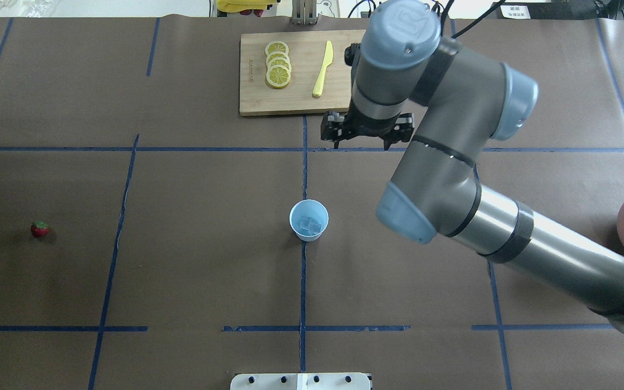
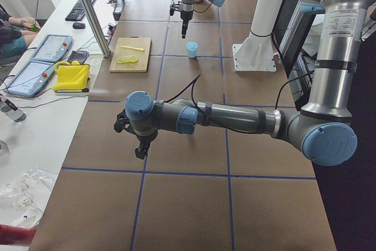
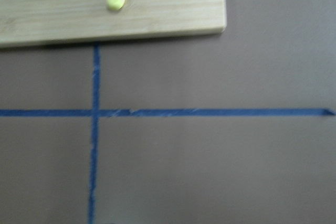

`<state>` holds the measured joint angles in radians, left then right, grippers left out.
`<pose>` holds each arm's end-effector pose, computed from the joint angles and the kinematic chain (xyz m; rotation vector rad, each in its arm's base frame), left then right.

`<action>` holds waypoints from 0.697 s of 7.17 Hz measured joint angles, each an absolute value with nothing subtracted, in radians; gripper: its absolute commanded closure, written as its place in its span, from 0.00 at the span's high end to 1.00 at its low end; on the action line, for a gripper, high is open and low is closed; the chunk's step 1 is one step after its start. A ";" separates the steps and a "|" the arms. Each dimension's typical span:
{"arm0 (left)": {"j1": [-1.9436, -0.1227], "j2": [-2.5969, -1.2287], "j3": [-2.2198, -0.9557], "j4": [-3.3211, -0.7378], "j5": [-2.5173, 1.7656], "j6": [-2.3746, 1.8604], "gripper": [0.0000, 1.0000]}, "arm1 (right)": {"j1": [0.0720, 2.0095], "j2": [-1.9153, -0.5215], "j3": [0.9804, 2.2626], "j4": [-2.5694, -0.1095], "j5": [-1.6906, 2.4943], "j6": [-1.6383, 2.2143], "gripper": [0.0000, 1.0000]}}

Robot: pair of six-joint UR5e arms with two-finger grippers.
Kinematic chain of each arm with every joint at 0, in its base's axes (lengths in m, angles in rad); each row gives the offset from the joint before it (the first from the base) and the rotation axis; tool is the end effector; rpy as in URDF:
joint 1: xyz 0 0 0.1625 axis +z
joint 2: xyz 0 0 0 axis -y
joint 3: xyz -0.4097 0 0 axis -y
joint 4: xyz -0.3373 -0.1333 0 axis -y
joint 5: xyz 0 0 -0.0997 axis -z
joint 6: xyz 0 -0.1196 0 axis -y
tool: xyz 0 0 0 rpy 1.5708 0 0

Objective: Put ice and strawberries in cup
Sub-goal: 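Raise the right gripper and withdraw it toward the ice bowl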

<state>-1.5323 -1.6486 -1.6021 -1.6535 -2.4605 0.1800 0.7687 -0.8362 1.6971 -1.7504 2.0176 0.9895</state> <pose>-0.0219 -0.4806 0.5891 0.2421 0.8750 0.2886 -0.4032 -0.5035 0.2317 0.0833 -0.7903 0.0253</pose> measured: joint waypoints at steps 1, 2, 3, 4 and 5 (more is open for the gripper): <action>-1.530 -1.649 -1.608 -1.655 -2.460 0.178 1.00 | 0.871 -0.893 1.697 -1.749 2.086 0.839 0.99; -1.522 -1.653 -1.612 -1.654 -2.459 0.177 1.00 | 0.978 -0.961 1.696 -1.748 2.151 0.666 0.99; -1.500 -1.665 -1.614 -1.652 -2.458 0.170 1.00 | 1.087 -1.040 1.695 -1.746 2.211 0.469 0.99; -1.477 -1.680 -1.615 -1.651 -2.457 0.146 1.00 | 1.183 -1.115 1.694 -1.745 2.264 0.287 0.99; -1.459 -1.695 -1.616 -1.651 -2.456 0.104 1.00 | 1.279 -1.197 1.693 -1.743 2.315 0.104 0.99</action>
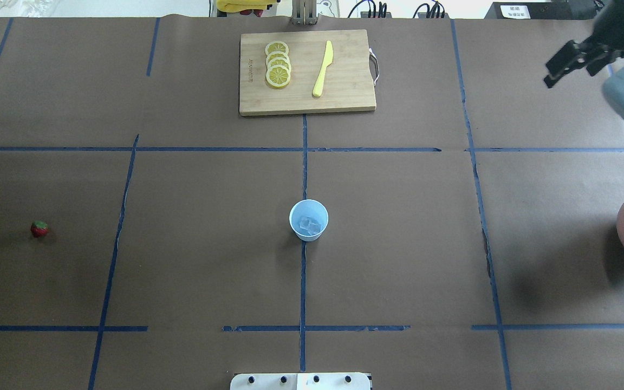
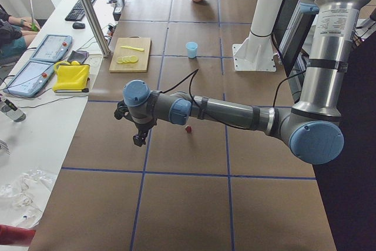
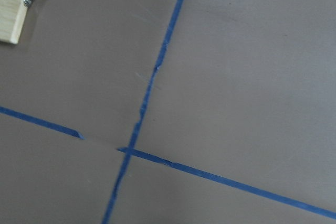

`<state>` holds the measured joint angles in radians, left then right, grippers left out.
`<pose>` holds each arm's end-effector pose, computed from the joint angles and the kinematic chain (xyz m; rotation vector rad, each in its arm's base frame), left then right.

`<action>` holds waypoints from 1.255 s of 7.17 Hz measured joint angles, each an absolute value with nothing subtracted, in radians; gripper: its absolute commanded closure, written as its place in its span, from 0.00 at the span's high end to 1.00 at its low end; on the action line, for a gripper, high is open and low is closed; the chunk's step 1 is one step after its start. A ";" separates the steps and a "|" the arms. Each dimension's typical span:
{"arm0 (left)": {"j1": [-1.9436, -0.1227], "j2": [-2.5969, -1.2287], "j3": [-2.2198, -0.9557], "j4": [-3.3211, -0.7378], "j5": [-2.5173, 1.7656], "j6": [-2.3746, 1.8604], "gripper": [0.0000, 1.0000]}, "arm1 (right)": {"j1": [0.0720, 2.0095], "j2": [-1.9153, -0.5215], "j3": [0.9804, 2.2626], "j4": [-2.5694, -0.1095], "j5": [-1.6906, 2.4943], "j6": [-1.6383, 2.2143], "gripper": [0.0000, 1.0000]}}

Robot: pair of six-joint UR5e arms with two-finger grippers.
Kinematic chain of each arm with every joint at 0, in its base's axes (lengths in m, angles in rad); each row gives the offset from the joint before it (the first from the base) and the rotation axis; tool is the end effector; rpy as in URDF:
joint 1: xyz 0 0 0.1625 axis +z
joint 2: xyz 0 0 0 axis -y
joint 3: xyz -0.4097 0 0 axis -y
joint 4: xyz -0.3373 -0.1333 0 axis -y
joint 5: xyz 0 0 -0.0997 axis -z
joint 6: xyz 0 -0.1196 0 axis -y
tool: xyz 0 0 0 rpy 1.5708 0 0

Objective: Put ice and strawberries in cup
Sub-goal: 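Raise the right gripper and withdraw it toward the ice bowl, then lower the left gripper onto the red strawberry and close on it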

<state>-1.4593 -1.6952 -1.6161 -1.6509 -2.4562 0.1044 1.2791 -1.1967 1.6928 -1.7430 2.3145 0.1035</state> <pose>0.0150 -0.5000 0.5608 0.2310 0.8849 0.3113 -0.1135 -0.5599 0.4350 0.1586 -0.7860 -0.2985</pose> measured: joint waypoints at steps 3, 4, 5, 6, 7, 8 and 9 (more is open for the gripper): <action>-1.411 -1.701 -1.658 -1.651 -2.395 -0.063 1.00 | 1.521 -1.477 1.691 -1.738 2.363 -0.348 0.99; -1.385 -1.695 -1.683 -1.650 -2.351 -0.121 1.00 | 1.578 -1.550 1.692 -1.737 2.362 -0.398 0.99; -1.346 -1.675 -1.715 -1.651 -2.312 -0.193 1.00 | 1.613 -1.599 1.694 -1.737 2.360 -0.415 0.99; -1.288 -1.636 -1.764 -1.661 -2.269 -0.279 1.00 | 1.628 -1.623 1.697 -1.736 2.358 -0.415 0.99; -1.219 -1.587 -1.810 -1.703 -2.228 -0.378 1.00 | 1.633 -1.632 1.701 -1.737 2.358 -0.407 0.99; -1.148 -1.536 -1.833 -1.797 -2.205 -0.490 1.00 | 1.634 -1.635 1.703 -1.737 2.358 -0.402 0.99; -1.075 -1.496 -1.839 -1.895 -2.182 -0.596 1.00 | 1.635 -1.636 1.705 -1.736 2.358 -0.399 0.99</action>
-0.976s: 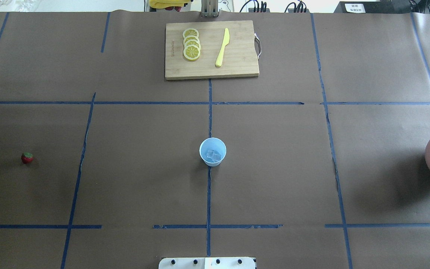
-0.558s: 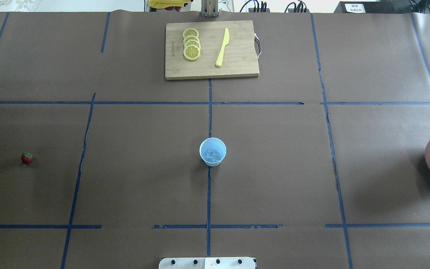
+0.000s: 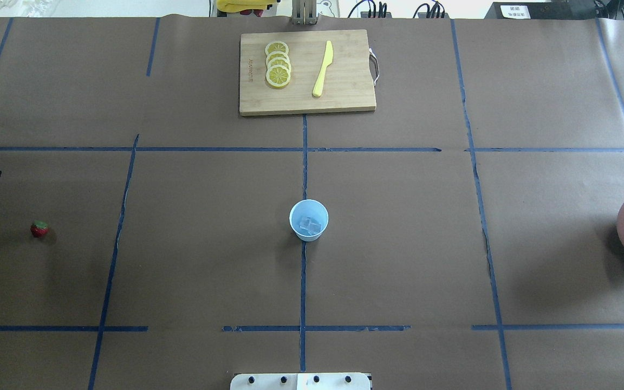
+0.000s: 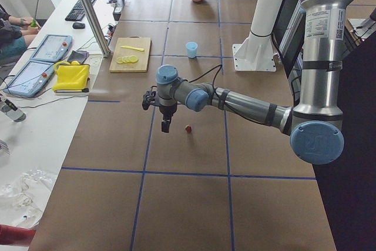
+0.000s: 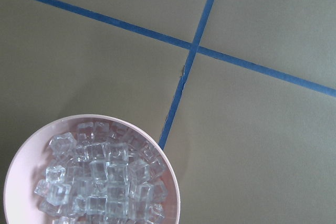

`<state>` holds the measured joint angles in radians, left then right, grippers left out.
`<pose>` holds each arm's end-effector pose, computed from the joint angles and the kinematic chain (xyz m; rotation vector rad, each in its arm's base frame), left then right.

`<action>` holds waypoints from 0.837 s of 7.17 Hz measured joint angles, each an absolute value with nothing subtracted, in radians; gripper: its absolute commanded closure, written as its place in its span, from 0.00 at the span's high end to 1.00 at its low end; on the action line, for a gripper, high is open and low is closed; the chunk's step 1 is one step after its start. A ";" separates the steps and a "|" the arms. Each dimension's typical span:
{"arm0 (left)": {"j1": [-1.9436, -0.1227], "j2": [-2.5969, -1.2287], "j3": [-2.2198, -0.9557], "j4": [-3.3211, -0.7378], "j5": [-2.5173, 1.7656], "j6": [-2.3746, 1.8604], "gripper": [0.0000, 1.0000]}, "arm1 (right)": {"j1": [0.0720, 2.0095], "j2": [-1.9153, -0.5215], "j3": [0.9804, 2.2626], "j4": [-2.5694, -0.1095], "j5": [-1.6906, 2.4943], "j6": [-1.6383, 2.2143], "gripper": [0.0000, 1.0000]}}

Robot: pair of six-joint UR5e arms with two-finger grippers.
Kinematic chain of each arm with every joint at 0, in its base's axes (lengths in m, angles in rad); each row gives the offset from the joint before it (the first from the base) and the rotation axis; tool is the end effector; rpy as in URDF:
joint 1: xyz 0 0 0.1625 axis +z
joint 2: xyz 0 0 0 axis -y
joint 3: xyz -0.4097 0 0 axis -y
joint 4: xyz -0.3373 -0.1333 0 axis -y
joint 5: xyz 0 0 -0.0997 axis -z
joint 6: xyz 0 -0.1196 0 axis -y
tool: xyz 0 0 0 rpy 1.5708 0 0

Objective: Put ice and strawberries in cup
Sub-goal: 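Lower the left gripper onto the red strawberry and close on it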

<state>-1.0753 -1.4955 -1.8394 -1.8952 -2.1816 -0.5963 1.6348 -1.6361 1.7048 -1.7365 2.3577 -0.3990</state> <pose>0.1501 -0.4137 0.5420 0.1185 0.7698 0.0624 0.0741 -0.3969 0.6419 0.0912 -0.7891 -0.2791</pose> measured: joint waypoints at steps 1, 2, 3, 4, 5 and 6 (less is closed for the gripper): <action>-1.001 -1.468 -1.838 -1.969 -2.139 -0.681 1.00 | 1.635 -1.637 1.707 -1.736 2.358 -0.398 0.99; -0.936 -1.450 -1.825 -2.032 -2.096 -0.732 1.00 | 1.635 -1.638 1.709 -1.736 2.358 -0.397 0.99; -0.899 -1.439 -1.800 -2.094 -2.073 -0.756 1.00 | 1.635 -1.639 1.710 -1.736 2.359 -0.397 0.99; -0.878 -1.430 -1.772 -2.158 -2.064 -0.777 1.00 | 1.635 -1.640 1.711 -1.736 2.359 -0.397 0.99; -0.865 -1.422 -1.742 -2.218 -2.061 -0.803 1.00 | 1.636 -1.642 1.713 -1.736 2.359 -0.397 0.99; -0.857 -1.418 -1.718 -2.263 -2.061 -0.819 1.00 | 1.636 -1.642 1.716 -1.736 2.359 -0.396 0.99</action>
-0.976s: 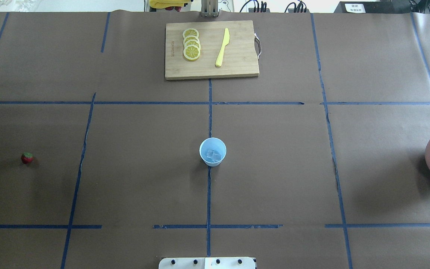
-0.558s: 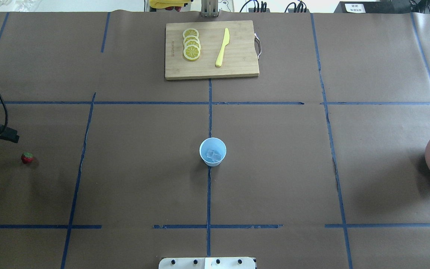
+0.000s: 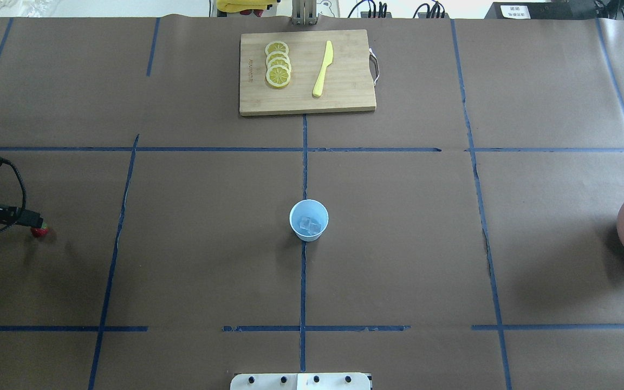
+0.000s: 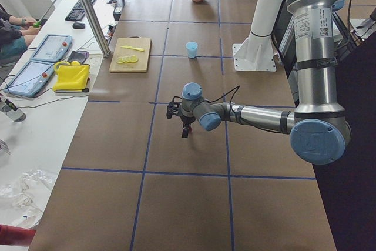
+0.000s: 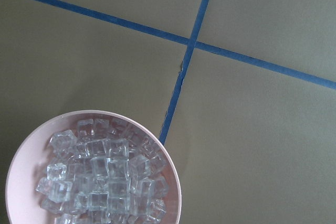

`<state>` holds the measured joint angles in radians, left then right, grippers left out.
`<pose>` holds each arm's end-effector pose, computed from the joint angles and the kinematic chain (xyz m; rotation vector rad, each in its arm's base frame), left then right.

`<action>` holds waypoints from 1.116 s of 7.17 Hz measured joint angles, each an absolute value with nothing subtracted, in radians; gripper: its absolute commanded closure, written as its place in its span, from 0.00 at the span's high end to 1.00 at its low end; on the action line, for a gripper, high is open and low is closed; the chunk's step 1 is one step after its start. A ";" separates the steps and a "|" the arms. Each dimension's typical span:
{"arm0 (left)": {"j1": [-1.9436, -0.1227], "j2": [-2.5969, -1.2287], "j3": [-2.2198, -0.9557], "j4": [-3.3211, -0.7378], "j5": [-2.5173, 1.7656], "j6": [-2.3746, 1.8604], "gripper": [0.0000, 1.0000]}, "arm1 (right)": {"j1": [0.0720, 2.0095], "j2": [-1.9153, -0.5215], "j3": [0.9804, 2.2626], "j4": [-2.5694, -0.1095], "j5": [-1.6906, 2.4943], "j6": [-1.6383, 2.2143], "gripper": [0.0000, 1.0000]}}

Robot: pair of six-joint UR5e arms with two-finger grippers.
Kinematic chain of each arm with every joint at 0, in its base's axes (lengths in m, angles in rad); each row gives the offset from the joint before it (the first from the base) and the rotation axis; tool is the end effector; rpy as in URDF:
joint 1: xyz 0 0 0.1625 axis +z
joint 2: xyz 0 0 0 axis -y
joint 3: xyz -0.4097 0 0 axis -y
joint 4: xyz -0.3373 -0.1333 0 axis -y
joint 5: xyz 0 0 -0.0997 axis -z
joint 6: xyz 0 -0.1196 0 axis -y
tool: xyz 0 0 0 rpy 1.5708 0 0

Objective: Put ice and strawberries in cup
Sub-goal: 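Lower the left gripper onto the red strawberry and close on it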

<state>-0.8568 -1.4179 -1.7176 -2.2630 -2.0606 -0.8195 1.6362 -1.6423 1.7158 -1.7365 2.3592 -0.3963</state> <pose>0.2161 -0.3670 0.5880 0.1576 0.8042 0.0684 0.0744 -0.3946 0.6395 0.0955 -0.7896 -0.2770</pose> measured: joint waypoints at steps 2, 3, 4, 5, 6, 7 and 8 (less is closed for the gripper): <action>-0.839 -1.418 -1.699 -2.294 -2.059 -0.849 1.00 | 1.637 -1.644 1.718 -1.736 2.359 -0.396 0.99; -0.826 -1.420 -1.697 -2.297 -2.059 -0.862 1.00 | 1.637 -1.645 1.718 -1.736 2.359 -0.397 0.99; -0.818 -1.423 -1.697 -2.297 -2.058 -0.868 1.00 | 1.637 -1.645 1.718 -1.736 2.359 -0.397 0.99; -0.814 -1.425 -1.697 -2.297 -2.058 -0.870 0.99 | 1.637 -1.646 1.718 -1.736 2.359 -0.397 0.99; -0.812 -1.426 -1.697 -2.296 -2.057 -0.871 0.86 | 1.637 -1.648 1.718 -1.736 2.359 -0.397 0.99; -0.809 -1.426 -1.696 -2.295 -2.057 -0.871 0.65 | 1.637 -1.650 1.718 -1.736 2.359 -0.397 0.99; -0.805 -1.426 -1.696 -2.295 -2.057 -0.871 0.41 | 1.638 -1.651 1.718 -1.736 2.359 -0.397 0.99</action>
<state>-0.8045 -1.4265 -1.6959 -2.2946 -2.0571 -0.8713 1.6378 -1.6514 1.7181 -1.7365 2.3593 -0.3973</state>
